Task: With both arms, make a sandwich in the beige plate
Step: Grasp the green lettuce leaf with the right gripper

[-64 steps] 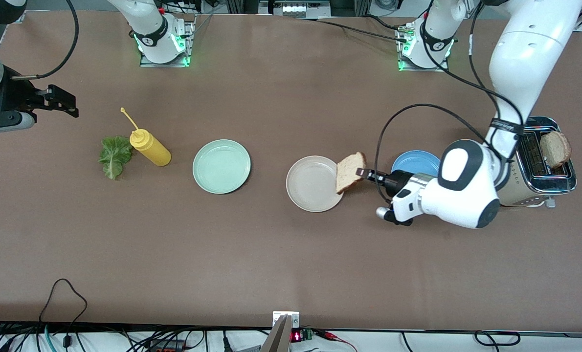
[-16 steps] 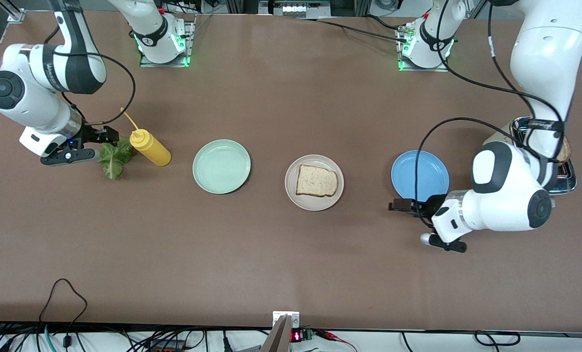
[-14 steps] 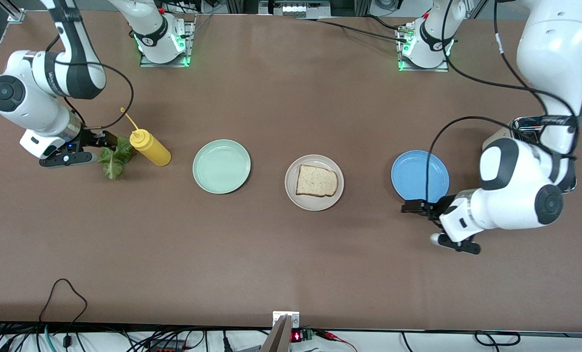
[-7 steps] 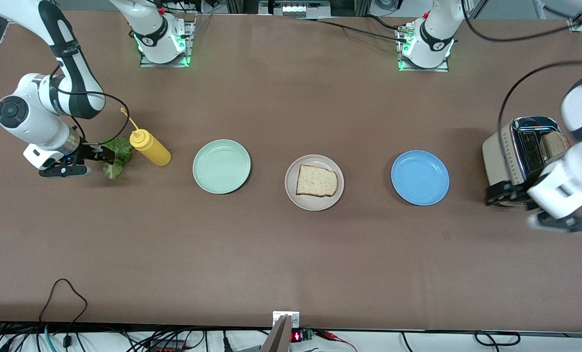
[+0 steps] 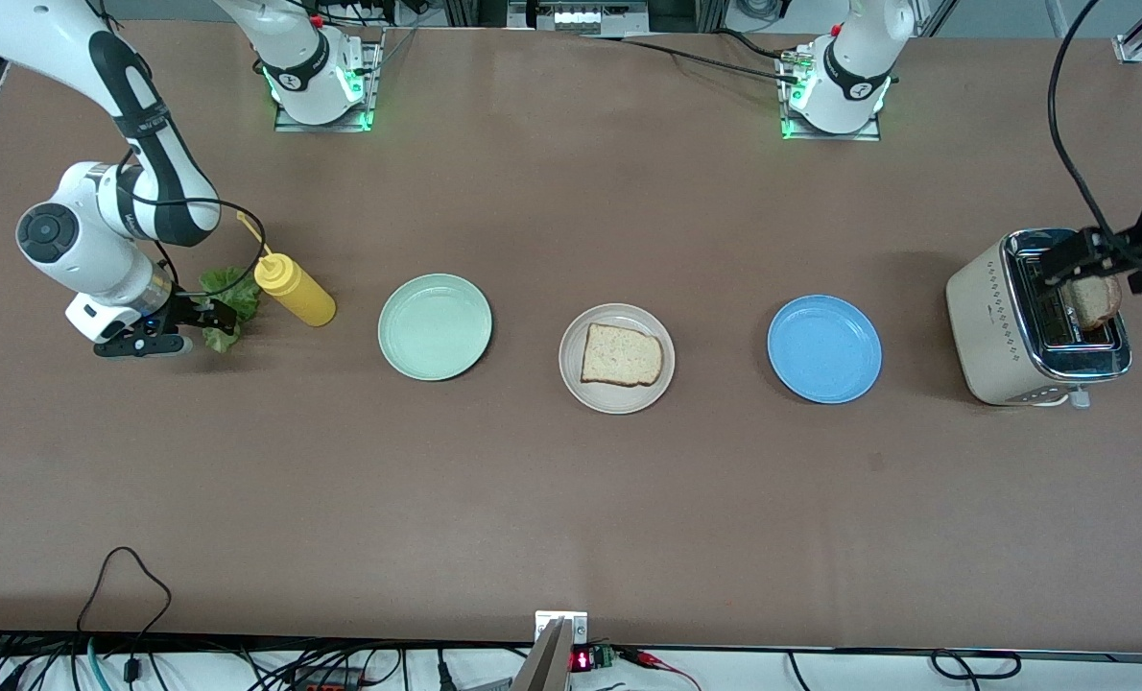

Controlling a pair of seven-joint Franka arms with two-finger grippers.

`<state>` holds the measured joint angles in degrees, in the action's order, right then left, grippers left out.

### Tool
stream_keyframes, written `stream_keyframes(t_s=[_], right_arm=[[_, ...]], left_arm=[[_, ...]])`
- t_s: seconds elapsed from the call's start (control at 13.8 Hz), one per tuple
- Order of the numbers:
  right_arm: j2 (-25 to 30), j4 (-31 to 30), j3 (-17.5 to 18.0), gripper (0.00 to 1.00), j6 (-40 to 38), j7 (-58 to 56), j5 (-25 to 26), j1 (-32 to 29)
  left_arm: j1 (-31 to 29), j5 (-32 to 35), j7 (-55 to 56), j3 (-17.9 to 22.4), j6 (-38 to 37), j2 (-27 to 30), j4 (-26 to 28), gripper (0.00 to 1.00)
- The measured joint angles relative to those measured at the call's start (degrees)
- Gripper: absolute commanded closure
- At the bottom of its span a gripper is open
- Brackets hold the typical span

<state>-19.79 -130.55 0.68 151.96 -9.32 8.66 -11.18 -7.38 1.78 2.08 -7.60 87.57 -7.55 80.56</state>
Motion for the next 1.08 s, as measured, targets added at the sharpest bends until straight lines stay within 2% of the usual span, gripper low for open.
stream_keyframes(t_s=[0.14,0.22,0.29,0.36,0.51,0.58,0.72,1.08], right_arm=[[-1.6,0.0,0.0,0.00,0.8,0.0,0.0,0.0],[-2.2,0.0,0.0,0.16,0.9,0.0,0.0,0.0],[-2.6,0.0,0.0,0.43,1.1,0.0,0.0,0.0],[-2.8,0.0,0.0,0.60,1.1,0.0,0.0,0.0],[-2.9,0.1,0.0,0.83,1.2,0.0,0.0,0.0],[-2.9,0.1,0.0,0.91,1.2,0.0,0.0,0.0],[-2.9,0.1,0.0,1.00,1.2,0.0,0.0,0.0],[-2.7,2.4,0.3,1.00,-0.9,-0.9,0.0,0.0]], left_arm=[[-0.2,-1.3,1.4,0.2,1.3,2.3,4.5,0.00],[-0.2,-1.5,2.0,0.2,2.7,3.4,6.7,0.00],[-0.2,-1.7,2.3,0.1,3.8,4.4,8.6,0.00],[-0.2,-1.7,2.4,0.0,4.4,5.5,10.3,0.00],[-0.2,-1.7,1.9,0.1,4.5,7.1,12.0,0.00],[-0.2,-1.7,1.3,0.1,4.5,7.6,12.3,0.00],[-0.3,-1.7,1.1,0.4,4.4,8.1,12.7,0.00],[-1.1,-1.7,1.3,0.5,3.9,8.1,13.0,0.00]])
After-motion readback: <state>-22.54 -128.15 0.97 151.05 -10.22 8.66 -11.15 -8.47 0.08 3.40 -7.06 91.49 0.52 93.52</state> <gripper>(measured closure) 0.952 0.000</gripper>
